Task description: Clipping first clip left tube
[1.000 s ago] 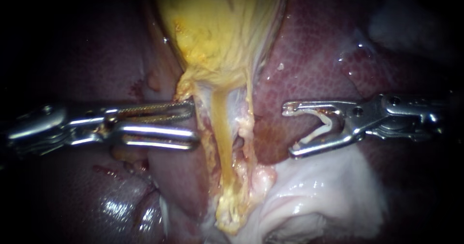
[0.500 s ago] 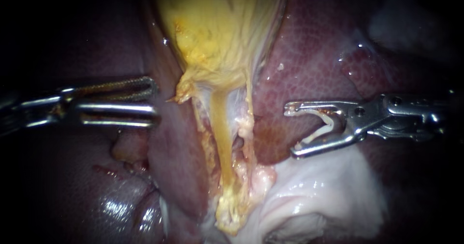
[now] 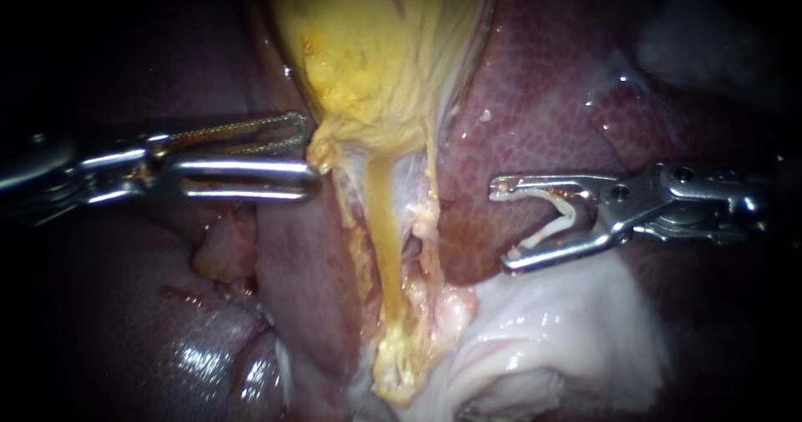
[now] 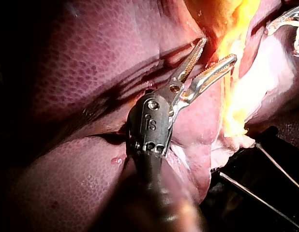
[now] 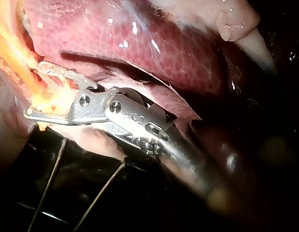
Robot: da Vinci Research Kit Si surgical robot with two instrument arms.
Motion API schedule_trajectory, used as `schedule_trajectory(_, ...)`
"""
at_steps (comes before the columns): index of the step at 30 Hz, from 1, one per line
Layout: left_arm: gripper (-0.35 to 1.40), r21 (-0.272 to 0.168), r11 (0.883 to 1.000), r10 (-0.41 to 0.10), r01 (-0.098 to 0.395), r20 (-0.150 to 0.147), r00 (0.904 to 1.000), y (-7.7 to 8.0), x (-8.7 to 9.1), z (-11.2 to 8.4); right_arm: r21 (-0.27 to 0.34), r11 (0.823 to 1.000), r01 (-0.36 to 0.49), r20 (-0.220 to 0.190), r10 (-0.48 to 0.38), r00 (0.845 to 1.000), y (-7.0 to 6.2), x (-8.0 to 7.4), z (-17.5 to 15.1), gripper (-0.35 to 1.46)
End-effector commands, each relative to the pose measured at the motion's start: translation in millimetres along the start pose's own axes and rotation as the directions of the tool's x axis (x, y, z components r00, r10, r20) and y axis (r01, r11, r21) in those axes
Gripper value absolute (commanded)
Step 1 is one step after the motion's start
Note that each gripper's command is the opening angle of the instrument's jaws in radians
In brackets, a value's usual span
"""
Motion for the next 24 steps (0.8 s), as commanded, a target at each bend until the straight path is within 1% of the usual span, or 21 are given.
schedule_trajectory(1, 0.37, 0.003, 1.000, 0.000, 0.000, -0.001, 1.0000, 0.1, 0.0, 0.1, 0.000, 1.000, 0.000, 0.000, 0.000, 1.000, 0.0, 0.0, 0.0, 0.60)
schedule_trajectory(6, 0.32, 0.005, 1.000, 0.000, 0.000, -0.001, 1.0000, -0.1, -0.1, 0.4, -0.001, 1.000, 0.000, -0.001, 0.000, 1.000, 0.0, 0.0, 0.1, 0.60)
schedule_trajectory(9, 0.32, 0.004, 1.000, 0.000, 0.000, -0.001, 1.0000, -0.1, -0.1, 0.6, -0.001, 1.000, 0.000, -0.001, 0.000, 1.000, 0.0, 0.1, 0.2, 0.60)
schedule_trajectory(11, 0.27, 0.003, 1.000, 0.000, 0.000, -0.001, 1.0000, -0.2, -0.2, 0.6, -0.001, 1.000, 0.000, -0.001, 0.000, 1.000, 0.0, 0.1, 0.2, 0.60)
schedule_trajectory(12, 0.22, 0.003, 1.000, -0.001, 0.001, -0.001, 1.0000, -0.3, -0.2, 0.6, -0.001, 1.000, 0.000, -0.001, 0.000, 1.000, 0.0, 0.1, 0.2, 0.60)
schedule_trajectory(14, 0.00, 0.004, 1.000, 0.005, -0.005, 0.002, 1.0000, -0.3, -0.2, 0.6, -0.001, 1.000, 0.000, -0.001, 0.000, 1.000, 0.0, 0.1, 0.2, 0.60)
schedule_trajectory(15, -0.13, 0.001, 1.000, -0.012, 0.012, -0.009, 0.9999, -0.3, -0.2, 0.5, -0.001, 1.000, 0.000, -0.001, 0.000, 1.000, 0.0, 0.1, 0.2, 0.60)
schedule_trajectory(16, -0.35, 0.000, 1.000, -0.012, 0.012, -0.015, 0.9998, -0.3, -0.2, 0.5, -0.001, 1.000, 0.000, -0.001, 0.000, 1.000, 0.0, 0.1, 0.2, 0.60)
schedule_trajectory(20, -0.35, -0.005, 1.000, -0.010, 0.010, -0.044, 0.9990, -0.3, -0.2, 0.3, 0.002, 1.000, 0.000, -0.001, 0.000, 1.000, 0.0, 0.1, 0.2, 0.60)
schedule_trajectory(22, -0.35, -0.005, 1.000, -0.010, 0.010, -0.044, 0.9990, -0.3, -0.2, 0.1, 0.002, 1.000, 0.000, -0.001, 0.000, 1.000, 0.0, 0.1, 0.2, 0.60)
schedule_trajectory(24, -0.35, -0.004, 1.000, -0.011, 0.010, -0.051, 0.9986, -0.2, -0.3, -0.1, 0.002, 1.000, 0.000, -0.001, 0.000, 1.000, 0.0, 0.1, 0.2, 0.60)
